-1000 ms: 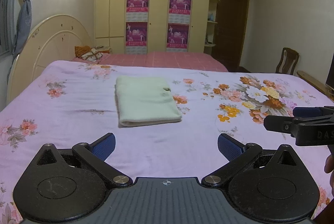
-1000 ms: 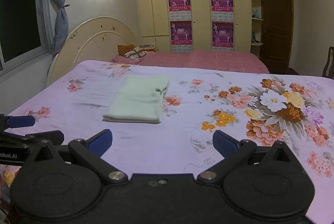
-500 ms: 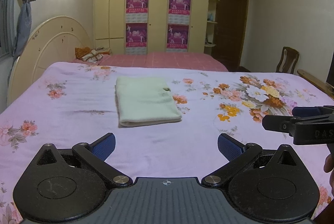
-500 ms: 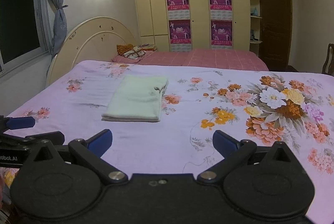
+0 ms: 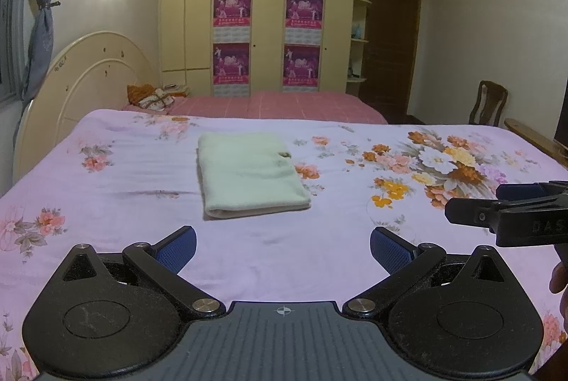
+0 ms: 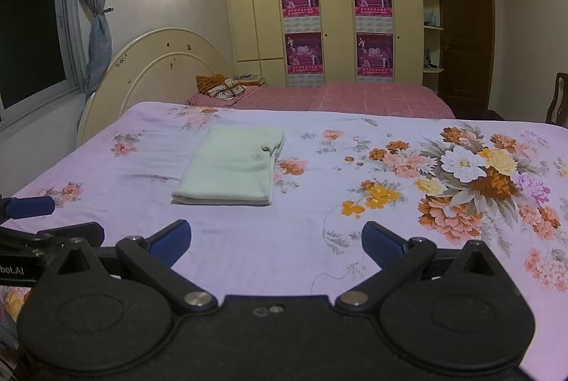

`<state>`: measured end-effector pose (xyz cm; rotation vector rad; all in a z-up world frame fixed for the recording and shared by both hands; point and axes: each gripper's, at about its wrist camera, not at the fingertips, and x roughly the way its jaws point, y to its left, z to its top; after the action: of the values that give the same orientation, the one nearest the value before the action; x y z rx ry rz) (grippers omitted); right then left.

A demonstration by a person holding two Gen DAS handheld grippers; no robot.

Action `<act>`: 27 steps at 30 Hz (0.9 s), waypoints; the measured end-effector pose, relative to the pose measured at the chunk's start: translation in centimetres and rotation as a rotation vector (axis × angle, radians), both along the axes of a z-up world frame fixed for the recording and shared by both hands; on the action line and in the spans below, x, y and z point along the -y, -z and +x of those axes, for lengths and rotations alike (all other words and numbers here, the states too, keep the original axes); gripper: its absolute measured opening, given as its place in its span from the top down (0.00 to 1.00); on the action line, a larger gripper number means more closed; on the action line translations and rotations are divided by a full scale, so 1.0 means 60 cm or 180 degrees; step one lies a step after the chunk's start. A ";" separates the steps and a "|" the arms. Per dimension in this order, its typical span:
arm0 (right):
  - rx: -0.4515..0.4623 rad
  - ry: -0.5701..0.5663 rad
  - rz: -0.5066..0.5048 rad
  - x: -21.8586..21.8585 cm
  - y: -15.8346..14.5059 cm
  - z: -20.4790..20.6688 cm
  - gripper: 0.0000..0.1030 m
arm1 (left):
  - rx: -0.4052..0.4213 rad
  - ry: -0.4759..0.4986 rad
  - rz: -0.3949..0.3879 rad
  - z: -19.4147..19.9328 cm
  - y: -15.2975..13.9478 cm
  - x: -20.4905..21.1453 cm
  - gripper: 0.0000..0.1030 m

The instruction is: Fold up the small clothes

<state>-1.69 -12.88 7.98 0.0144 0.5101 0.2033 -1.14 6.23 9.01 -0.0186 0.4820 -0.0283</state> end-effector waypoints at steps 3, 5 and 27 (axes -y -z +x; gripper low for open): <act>-0.0004 0.0011 -0.0004 -0.003 0.001 0.000 0.01 | 0.0000 0.0000 0.0001 -0.001 0.000 0.001 0.00; -0.0004 0.0016 -0.0008 -0.003 0.002 -0.001 0.01 | 0.0002 0.0003 0.0000 0.000 0.000 0.000 0.00; -0.0011 -0.0005 -0.0014 -0.002 -0.001 0.004 0.01 | 0.0080 0.0002 0.0056 -0.001 -0.002 0.014 0.00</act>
<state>-1.42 -12.74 8.03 0.0101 0.5140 0.2037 -1.17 5.40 9.11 -0.0009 0.4570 -0.0250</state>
